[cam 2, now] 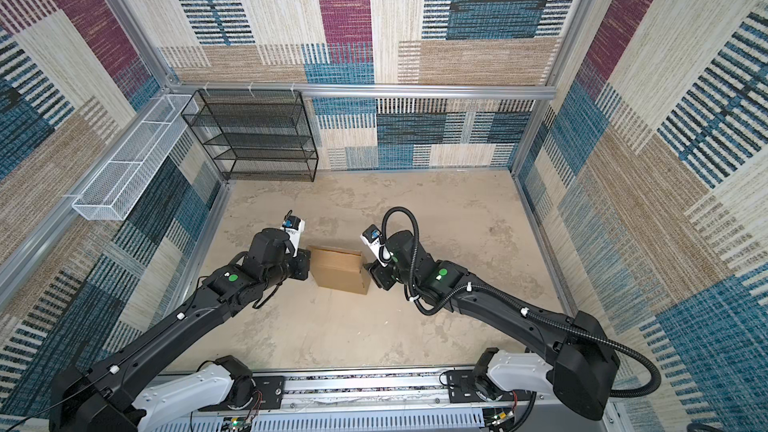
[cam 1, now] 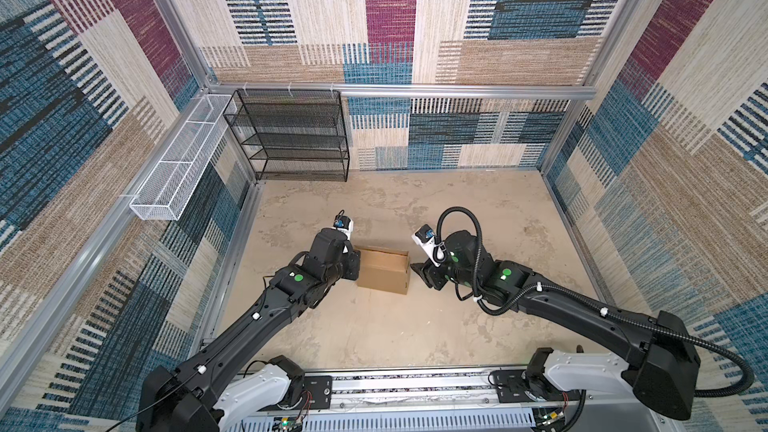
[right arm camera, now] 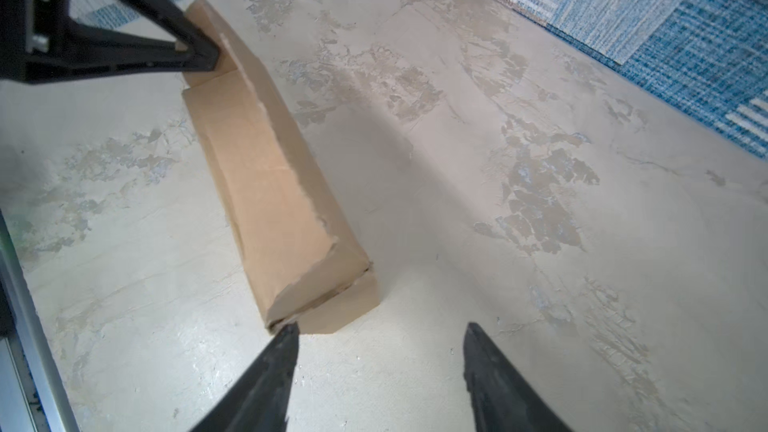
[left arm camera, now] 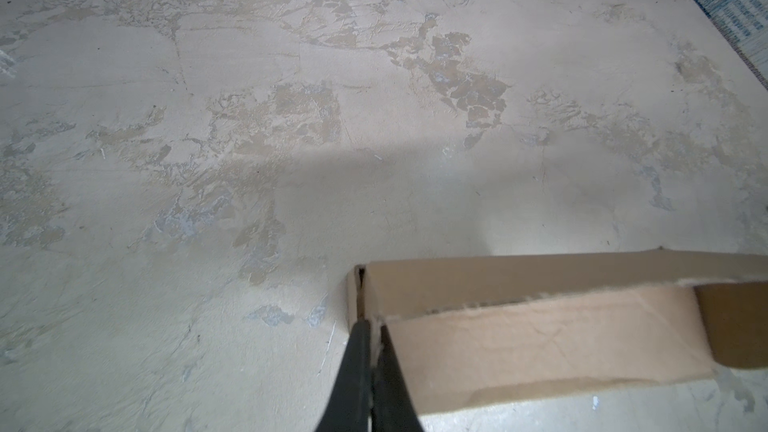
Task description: Fold the paper box
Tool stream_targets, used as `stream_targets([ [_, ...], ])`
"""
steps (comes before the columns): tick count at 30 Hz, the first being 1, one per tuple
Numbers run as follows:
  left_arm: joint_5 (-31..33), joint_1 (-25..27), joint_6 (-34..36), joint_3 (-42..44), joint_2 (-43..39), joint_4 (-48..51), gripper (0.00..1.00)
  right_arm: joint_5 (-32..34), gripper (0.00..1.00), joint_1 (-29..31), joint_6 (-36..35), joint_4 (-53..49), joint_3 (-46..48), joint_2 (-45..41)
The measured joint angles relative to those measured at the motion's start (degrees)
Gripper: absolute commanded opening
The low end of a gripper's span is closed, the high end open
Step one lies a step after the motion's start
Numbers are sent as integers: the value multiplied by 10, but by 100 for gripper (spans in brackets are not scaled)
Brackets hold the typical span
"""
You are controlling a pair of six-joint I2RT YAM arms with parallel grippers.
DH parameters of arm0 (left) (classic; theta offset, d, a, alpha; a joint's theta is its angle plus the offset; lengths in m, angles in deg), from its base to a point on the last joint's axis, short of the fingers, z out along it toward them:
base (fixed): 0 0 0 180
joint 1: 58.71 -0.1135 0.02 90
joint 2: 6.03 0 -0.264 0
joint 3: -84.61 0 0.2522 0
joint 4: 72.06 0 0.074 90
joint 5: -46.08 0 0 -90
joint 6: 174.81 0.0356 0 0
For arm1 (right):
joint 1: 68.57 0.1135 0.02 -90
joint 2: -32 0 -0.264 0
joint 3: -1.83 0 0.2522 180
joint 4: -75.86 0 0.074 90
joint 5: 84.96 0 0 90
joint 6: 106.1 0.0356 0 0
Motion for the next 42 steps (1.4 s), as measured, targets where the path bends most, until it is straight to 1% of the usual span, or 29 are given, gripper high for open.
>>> stream_targets([
  [2, 0, 0, -1, 0, 0, 0, 0, 16, 80, 19, -17, -14, -9, 4],
  [4, 0, 0, -2, 0, 2, -2, 0, 29, 88, 35, -34, -24, -17, 6],
  [5, 0, 0, -2, 0, 3, -3, 0, 37, 91, 43, -42, -30, -22, 7],
  [9, 2, 1, -2, -1, 5, -3, 0, 73, 93, 75, -76, -43, -42, 15],
  [13, 2, 1, -2, -1, 5, -4, 0, 112, 95, 98, -118, -55, -69, 45],
  [19, 2, 1, -2, 1, 4, -6, 0, 173, 95, 108, -175, -61, -104, 108],
  [24, 2, 1, -2, 4, 4, -14, 0, 212, 95, 115, -211, -54, -122, 129],
  [29, 2, 2, -2, 10, 0, -20, 0, 223, 93, 116, -238, -50, -137, 151],
  [36, 2, 2, -2, 15, -4, -25, 0, 222, 86, 120, -257, -47, -146, 175],
  [42, 2, 2, -3, 21, -6, -33, 0, 223, 72, 127, -258, -37, -148, 181],
])
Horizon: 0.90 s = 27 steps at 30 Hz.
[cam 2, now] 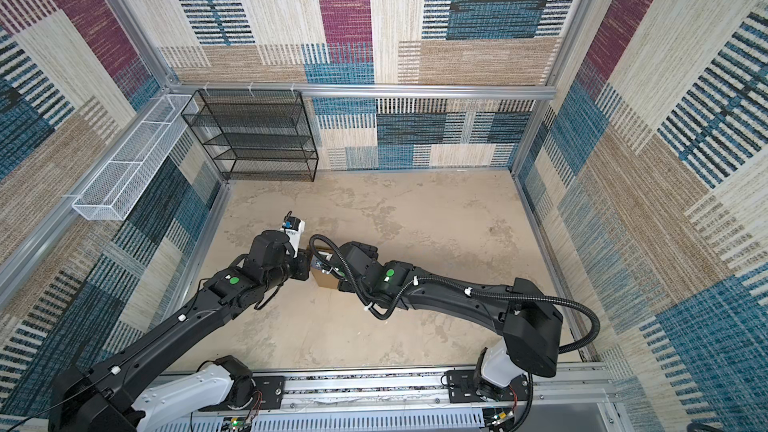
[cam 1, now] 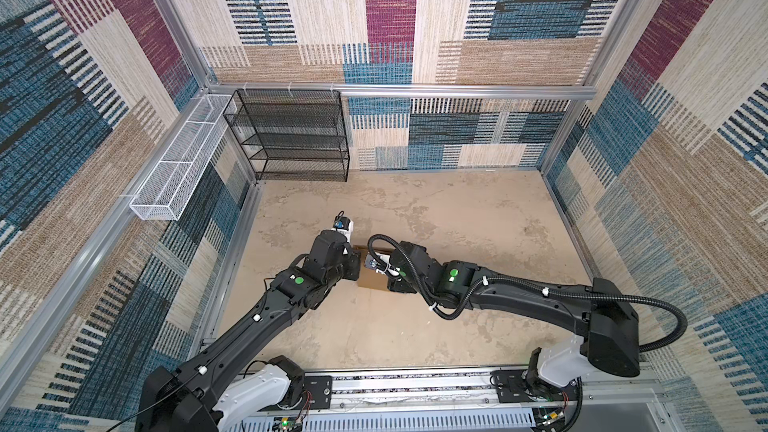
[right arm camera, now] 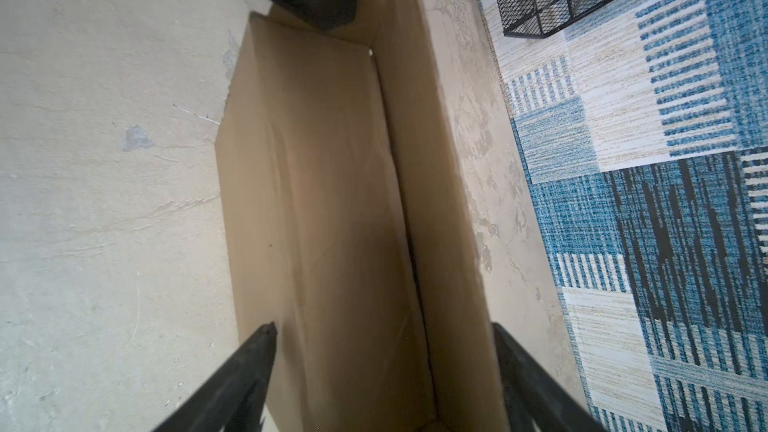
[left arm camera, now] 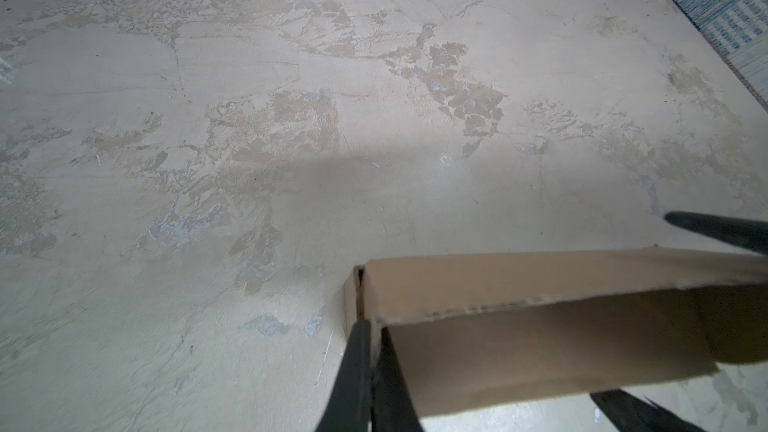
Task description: Fold the paper box
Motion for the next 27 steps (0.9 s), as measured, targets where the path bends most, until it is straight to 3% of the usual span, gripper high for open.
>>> stream_targets([
  [4, 1, 0, -1, 1, -1, -1, 0, 1, 63, 4, 0, 3, 0, 1],
  [17, 2, 0, -2, 3, -7, 5, 0, 1, 56, 12, 0, 16, 12, -3],
  [27, -2, 0, -8, 9, -25, 35, 16, -1, 54, 13, 9, 32, 24, -5],
])
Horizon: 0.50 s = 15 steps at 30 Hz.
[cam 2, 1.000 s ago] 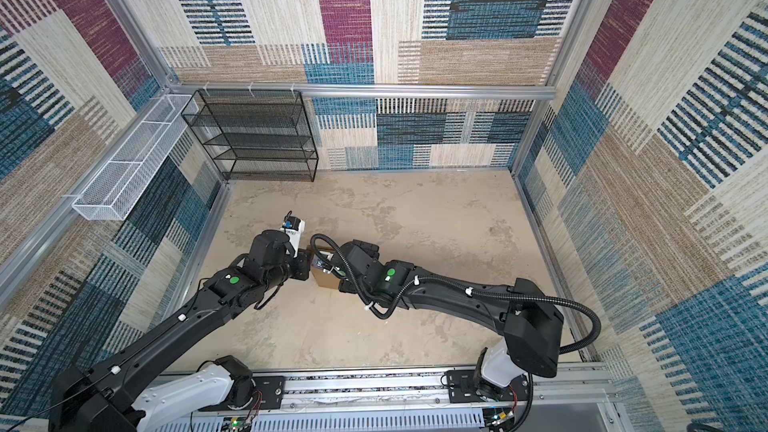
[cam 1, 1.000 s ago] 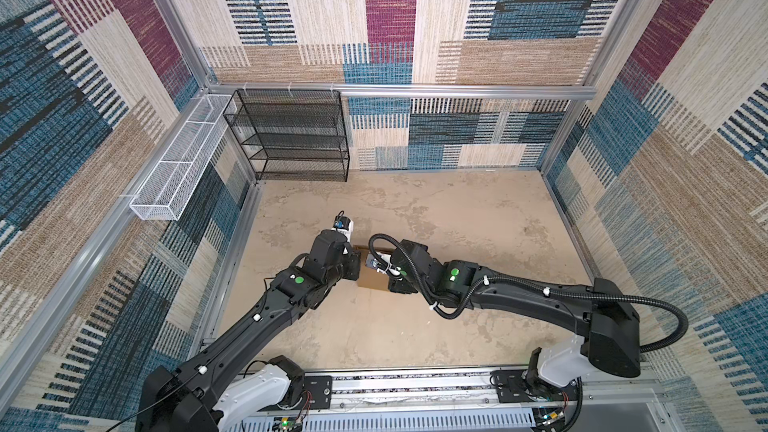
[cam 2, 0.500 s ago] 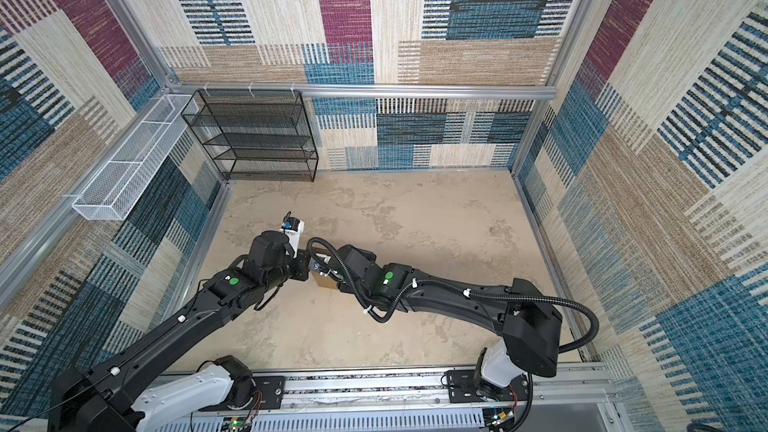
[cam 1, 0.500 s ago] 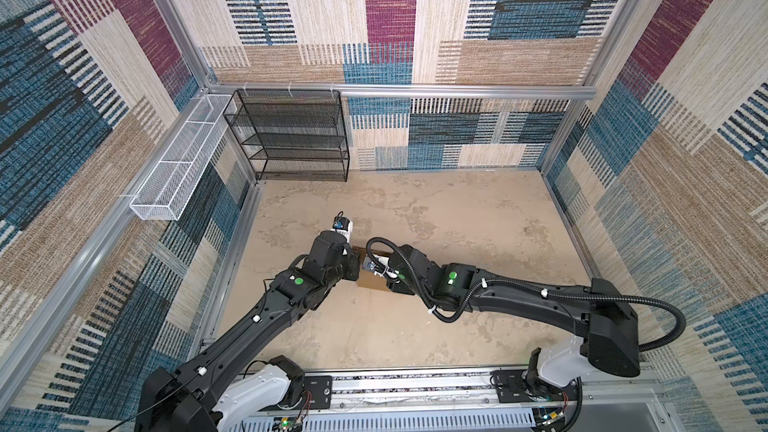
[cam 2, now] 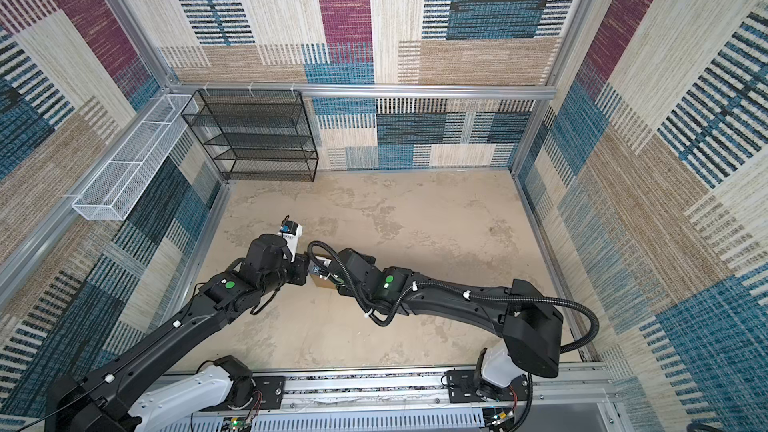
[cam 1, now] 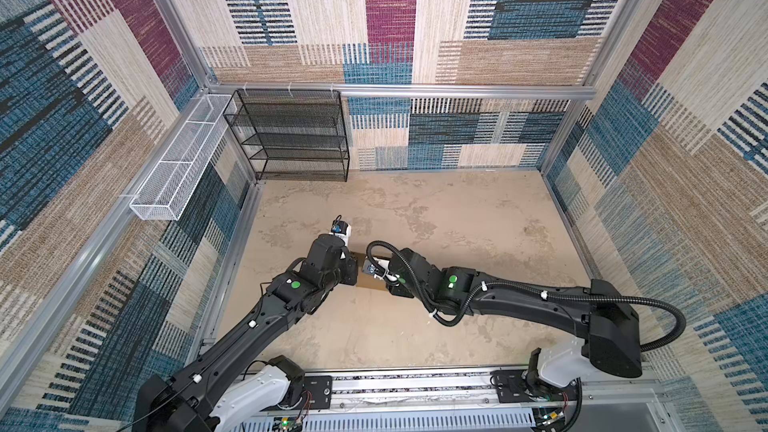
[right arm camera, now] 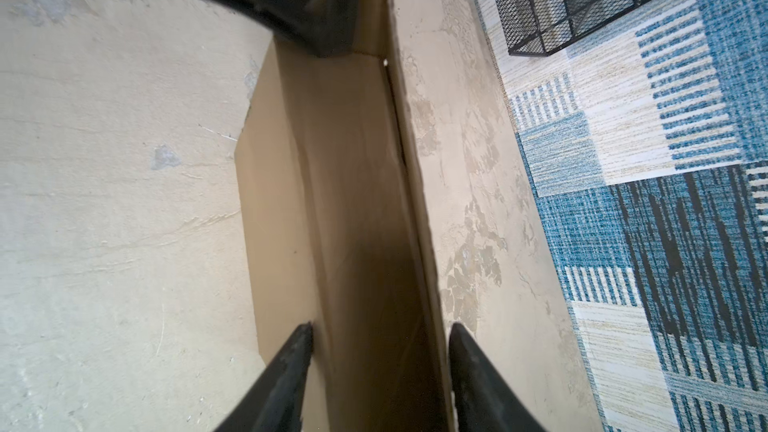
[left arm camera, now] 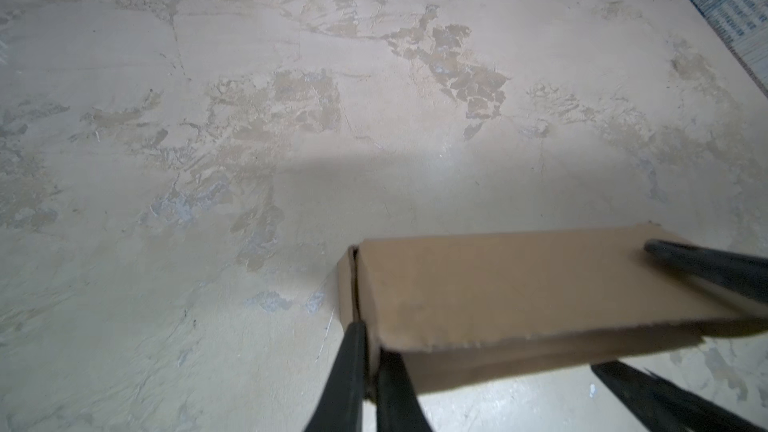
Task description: Fold the paper box
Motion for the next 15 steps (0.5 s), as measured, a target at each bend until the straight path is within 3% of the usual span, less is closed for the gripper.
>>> stream_targets([
  [15, 0, 1, -2, 4, -41, 34, 30, 6, 53, -7, 17, 5, -11, 19],
])
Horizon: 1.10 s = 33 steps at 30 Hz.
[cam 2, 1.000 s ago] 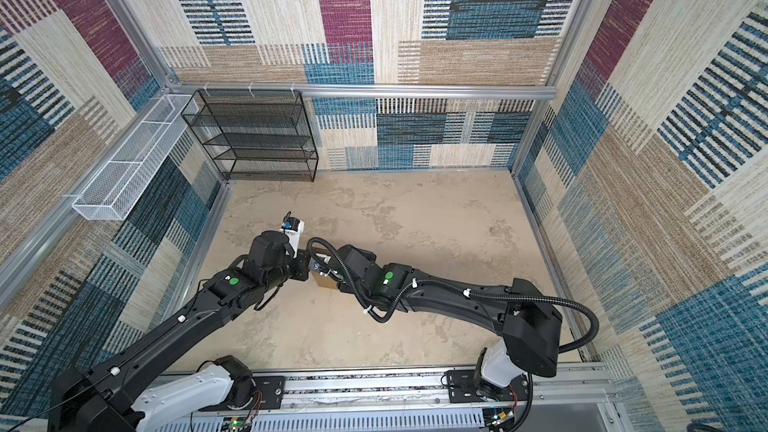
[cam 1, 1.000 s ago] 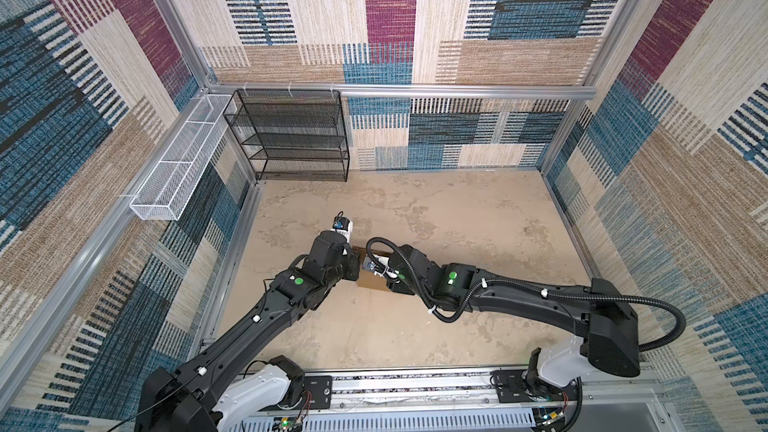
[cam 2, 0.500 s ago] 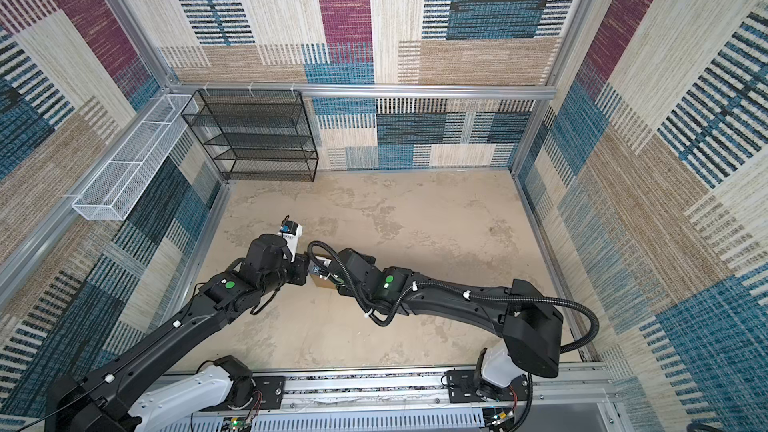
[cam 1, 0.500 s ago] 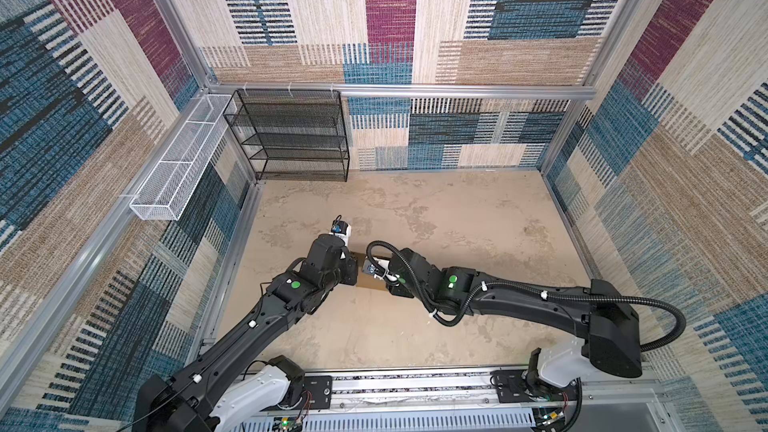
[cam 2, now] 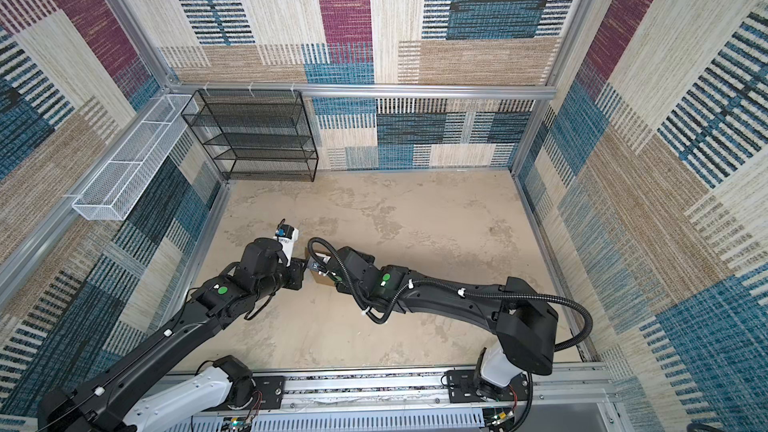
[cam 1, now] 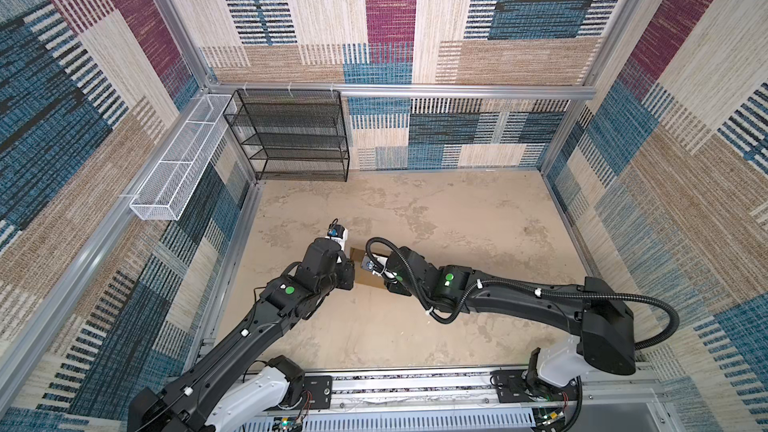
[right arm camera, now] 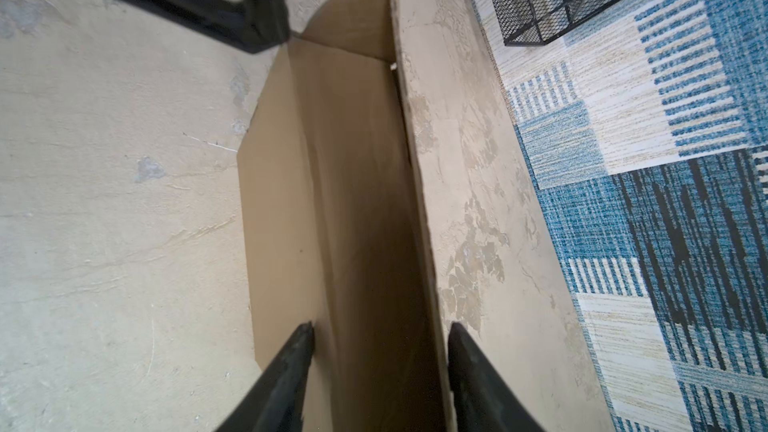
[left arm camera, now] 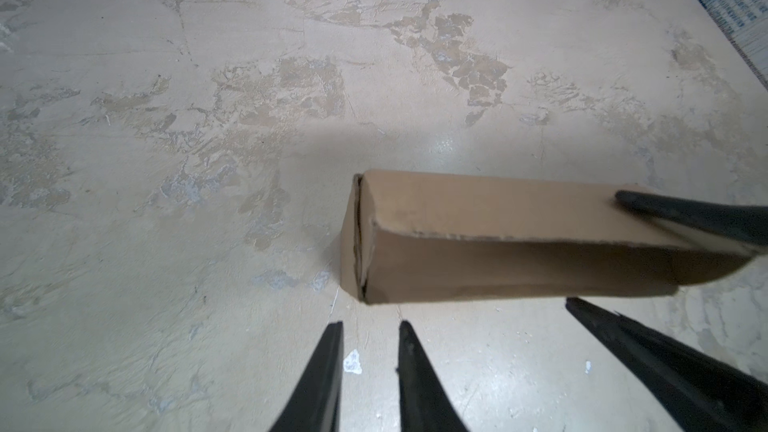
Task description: Fold the paper box
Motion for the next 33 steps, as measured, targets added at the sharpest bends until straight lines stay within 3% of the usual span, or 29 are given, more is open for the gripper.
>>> stream_targets([
  [9, 13, -4, -5, 7, -64, 45, 46, -2, 51, -2, 0, 0, -2, 1],
  [16, -2, -50, -19, 1, -78, 50, 58, -6, 50, -2, -1, 3, -2, 0],
  [19, -44, -85, -25, -9, -64, 44, 88, -10, 50, -2, -5, 6, -2, -1],
  [22, -102, -128, -36, -12, -47, 24, 96, -10, 50, -2, -5, 10, -1, -4],
  [26, -169, -168, -48, -13, -19, -5, 98, -15, 50, -2, -9, 13, 0, -5],
  [33, -271, -202, -78, -18, 61, -70, 91, -16, 49, -2, -14, 23, 7, -6],
])
